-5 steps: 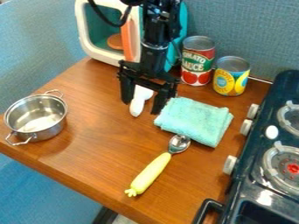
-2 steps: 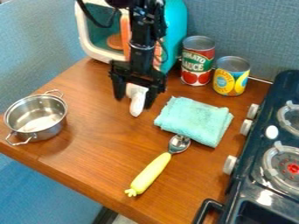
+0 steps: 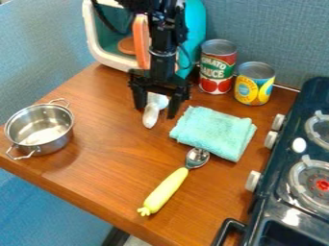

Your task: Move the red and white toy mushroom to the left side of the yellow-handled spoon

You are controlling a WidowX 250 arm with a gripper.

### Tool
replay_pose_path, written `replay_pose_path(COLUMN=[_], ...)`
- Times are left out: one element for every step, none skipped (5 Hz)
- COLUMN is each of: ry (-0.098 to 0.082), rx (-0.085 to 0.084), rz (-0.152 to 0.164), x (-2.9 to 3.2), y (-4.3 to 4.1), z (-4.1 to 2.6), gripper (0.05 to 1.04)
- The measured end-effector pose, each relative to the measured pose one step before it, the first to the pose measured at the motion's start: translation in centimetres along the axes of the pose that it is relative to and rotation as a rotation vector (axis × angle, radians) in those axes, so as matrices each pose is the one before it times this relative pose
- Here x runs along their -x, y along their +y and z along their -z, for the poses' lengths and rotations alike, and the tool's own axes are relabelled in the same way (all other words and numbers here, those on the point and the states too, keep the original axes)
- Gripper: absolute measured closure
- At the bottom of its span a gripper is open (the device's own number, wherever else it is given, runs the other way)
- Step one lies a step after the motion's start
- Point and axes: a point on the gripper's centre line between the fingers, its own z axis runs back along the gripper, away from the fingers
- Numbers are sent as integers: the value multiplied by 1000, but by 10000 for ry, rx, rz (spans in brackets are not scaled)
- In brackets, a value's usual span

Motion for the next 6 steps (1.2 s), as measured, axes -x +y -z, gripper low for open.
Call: replay_pose_path(ry=[530, 455, -4, -25, -176, -579], rx=[-476, -413, -17, 31, 100, 246], rz=[-230, -289, 148, 144, -10, 36], x=[252, 243, -304, 161, 505, 1751], y=[561, 459, -52, -62, 215, 641], z=[944, 681, 10, 444, -490, -1995], gripper=[83, 118, 356, 631, 756, 778])
